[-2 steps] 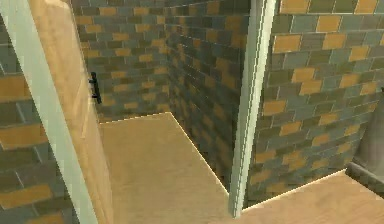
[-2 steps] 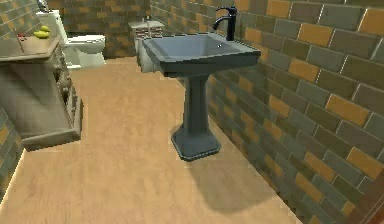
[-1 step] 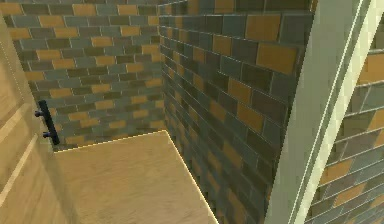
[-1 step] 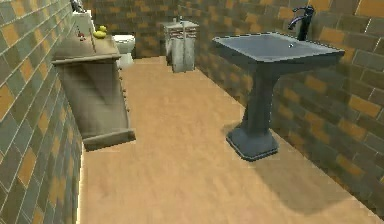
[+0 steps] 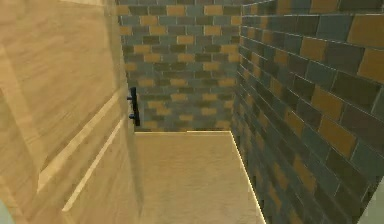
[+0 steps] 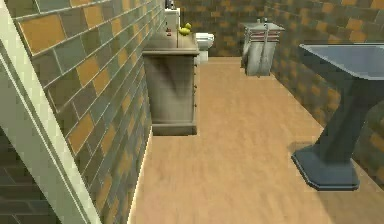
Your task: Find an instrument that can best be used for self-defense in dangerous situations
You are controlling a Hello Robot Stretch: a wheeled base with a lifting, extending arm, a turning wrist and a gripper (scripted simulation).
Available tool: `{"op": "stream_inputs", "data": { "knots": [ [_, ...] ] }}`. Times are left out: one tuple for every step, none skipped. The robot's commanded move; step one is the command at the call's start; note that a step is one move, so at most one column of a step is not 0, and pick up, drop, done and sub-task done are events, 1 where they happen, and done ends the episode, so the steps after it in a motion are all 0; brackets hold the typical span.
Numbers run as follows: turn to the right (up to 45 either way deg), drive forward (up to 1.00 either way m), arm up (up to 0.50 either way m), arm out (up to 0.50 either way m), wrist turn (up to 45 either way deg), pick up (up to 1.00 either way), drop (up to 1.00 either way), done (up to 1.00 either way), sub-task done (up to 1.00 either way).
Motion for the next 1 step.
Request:
{"op": "stream_inputs", "data": {
  "knots": [
    [0.0,0.30,0.00,0.00,0.0,0.00,0.00,0.00,0.00]
  ]
}}
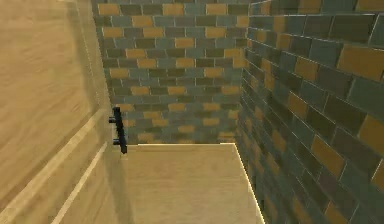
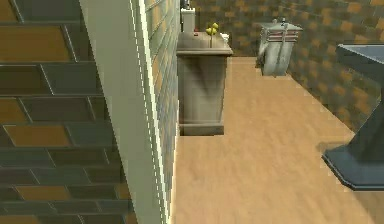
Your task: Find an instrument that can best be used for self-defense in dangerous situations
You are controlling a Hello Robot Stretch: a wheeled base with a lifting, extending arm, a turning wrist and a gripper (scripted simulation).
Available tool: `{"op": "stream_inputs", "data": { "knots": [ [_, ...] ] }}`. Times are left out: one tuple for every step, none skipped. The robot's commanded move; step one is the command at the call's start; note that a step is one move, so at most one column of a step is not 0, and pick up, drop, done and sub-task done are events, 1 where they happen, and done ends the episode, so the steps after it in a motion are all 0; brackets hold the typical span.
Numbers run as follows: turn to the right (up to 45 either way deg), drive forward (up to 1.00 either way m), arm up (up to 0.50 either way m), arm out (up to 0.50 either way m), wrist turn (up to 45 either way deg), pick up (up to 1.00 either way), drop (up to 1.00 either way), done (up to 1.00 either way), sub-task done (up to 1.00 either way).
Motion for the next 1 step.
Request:
{"op": "stream_inputs", "data": {
  "knots": [
    [0.0,0.90,0.00,0.00,0.0,0.00,0.00,0.00,0.00]
  ]
}}
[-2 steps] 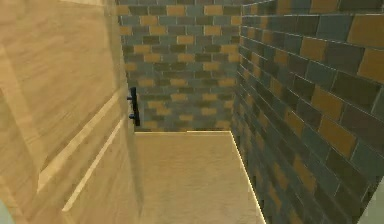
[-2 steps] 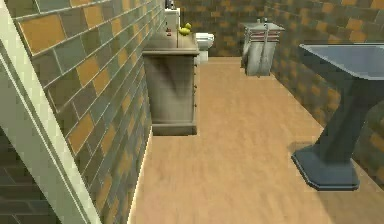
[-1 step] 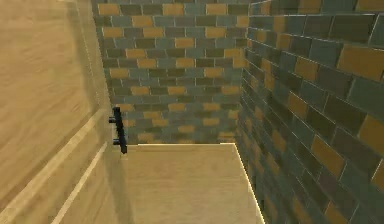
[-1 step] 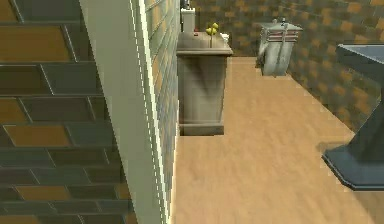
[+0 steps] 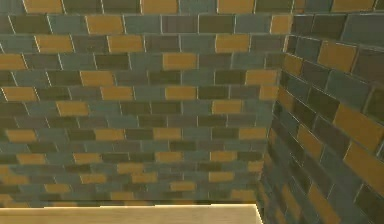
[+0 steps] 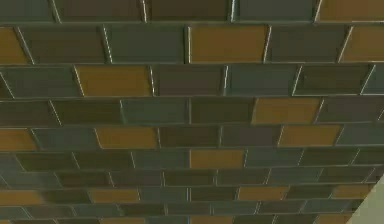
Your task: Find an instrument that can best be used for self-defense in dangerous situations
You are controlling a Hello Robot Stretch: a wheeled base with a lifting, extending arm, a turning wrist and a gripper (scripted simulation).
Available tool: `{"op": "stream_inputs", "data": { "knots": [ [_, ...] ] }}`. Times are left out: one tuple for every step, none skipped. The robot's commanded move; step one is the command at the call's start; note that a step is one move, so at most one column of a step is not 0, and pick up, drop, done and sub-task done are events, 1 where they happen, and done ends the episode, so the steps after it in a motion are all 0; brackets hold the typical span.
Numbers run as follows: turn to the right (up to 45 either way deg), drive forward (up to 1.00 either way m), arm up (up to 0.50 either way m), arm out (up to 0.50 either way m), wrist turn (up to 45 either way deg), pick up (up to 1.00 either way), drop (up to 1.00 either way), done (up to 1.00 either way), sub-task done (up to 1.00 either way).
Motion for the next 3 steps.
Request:
{"op": "stream_inputs", "data": {
  "knots": [
    [-27.0,0.00,0.00,0.00,0.0,0.00,0.00,0.00,0.00],
    [0.0,0.55,0.00,0.00,0.0,0.00,0.00,0.00,0.00],
    [-45.0,0.00,0.00,0.00,0.0,0.00,0.00,0.00,0.00]
  ]
}}
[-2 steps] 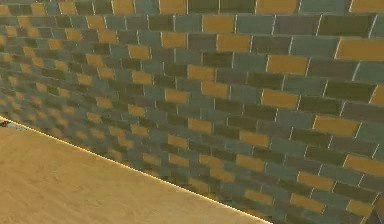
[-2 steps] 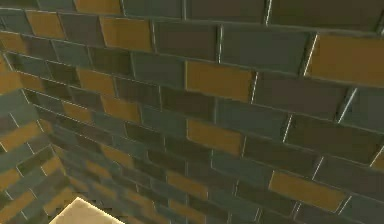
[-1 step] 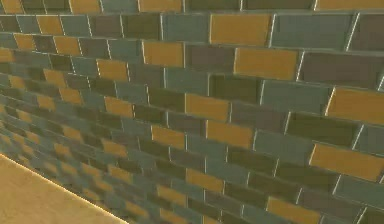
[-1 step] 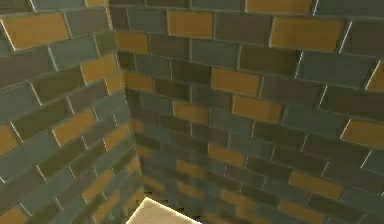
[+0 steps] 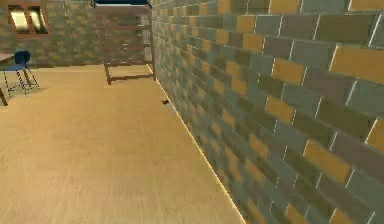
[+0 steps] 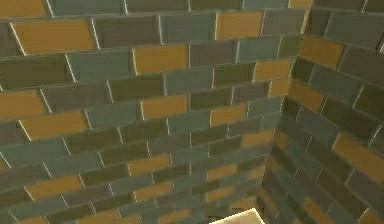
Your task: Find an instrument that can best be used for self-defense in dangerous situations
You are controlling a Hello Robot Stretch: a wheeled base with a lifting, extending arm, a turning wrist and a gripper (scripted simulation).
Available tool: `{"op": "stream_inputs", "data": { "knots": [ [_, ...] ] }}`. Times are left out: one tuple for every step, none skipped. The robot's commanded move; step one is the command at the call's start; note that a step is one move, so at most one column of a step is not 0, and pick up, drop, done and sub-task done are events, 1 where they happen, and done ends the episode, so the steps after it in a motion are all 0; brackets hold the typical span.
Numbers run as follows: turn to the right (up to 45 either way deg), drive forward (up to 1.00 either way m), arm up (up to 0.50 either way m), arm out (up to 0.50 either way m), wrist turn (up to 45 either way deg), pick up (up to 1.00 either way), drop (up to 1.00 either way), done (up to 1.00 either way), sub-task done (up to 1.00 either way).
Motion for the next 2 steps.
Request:
{"op": "stream_inputs", "data": {
  "knots": [
    [-42.0,0.00,0.00,0.00,0.0,0.00,0.00,0.00,0.00],
    [0.0,1.00,0.00,0.00,0.0,0.00,0.00,0.00,0.00]
  ]
}}
